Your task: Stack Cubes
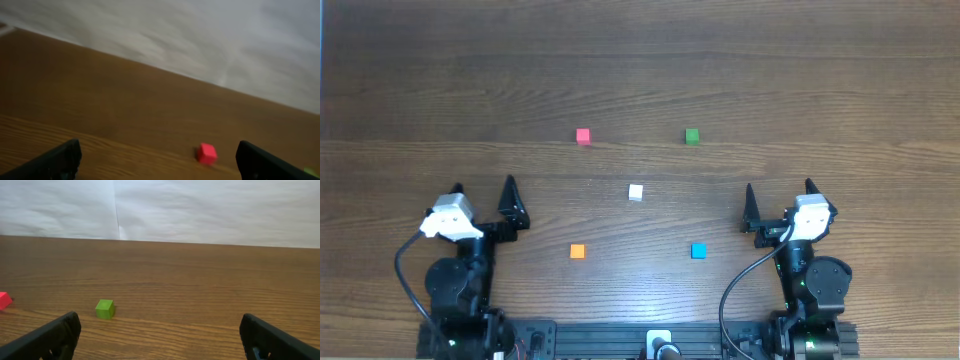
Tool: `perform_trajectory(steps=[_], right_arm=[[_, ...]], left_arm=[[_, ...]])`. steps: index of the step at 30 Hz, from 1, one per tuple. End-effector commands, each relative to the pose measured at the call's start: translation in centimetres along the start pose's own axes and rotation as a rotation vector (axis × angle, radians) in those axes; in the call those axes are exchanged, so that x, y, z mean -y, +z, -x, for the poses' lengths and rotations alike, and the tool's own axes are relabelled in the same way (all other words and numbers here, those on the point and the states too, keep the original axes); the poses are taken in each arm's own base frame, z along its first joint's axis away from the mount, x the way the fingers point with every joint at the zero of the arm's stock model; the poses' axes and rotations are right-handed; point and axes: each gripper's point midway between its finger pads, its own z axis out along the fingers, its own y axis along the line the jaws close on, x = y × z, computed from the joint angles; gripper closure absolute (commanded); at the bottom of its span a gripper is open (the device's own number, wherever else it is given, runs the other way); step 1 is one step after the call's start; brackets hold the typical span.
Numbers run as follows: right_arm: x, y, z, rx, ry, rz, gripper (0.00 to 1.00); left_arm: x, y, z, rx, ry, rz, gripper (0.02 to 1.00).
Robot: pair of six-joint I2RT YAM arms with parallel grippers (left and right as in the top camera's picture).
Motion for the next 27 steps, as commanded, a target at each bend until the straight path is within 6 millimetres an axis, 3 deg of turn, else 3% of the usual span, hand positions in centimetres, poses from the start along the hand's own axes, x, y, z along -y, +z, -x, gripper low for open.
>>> perform_trajectory(steps=[1, 7, 11, 16, 20, 27], right_arm=[[-0.1, 0.0, -0.1, 0.004, -0.007, 0.008, 0.007], [-0.1, 0.0, -0.1, 0.004, -0.007, 0.008, 0.009], [-0.1, 0.0, -0.1, 0.004, -0.007, 0.008, 0.009], [-0.1, 0.0, -0.1, 0.004, -0.007, 0.008, 0.009], [-0.1, 0.0, -0.1, 0.004, -0.007, 0.008, 0.007], [-0.1, 0.0, -0.1, 0.004, -0.007, 0.008, 0.009]], left_arm=[[4.3, 0.5, 3.8, -0.072, -0.009, -0.138, 0.020], [8.3, 4.5, 6.9, -0.256, 0.001, -0.175, 0.020], [11.1, 10.1, 6.6, -0.520, 0.016, -0.126, 0.023], [11.8, 14.8, 2.6, -0.791, 0.053, 0.013, 0.023], [12.8, 17.5, -1.2, -0.931, 0.109, 0.063, 0.031], [12.3, 19.2, -8.6, -1.101, 0.091, 0.167, 0.023]])
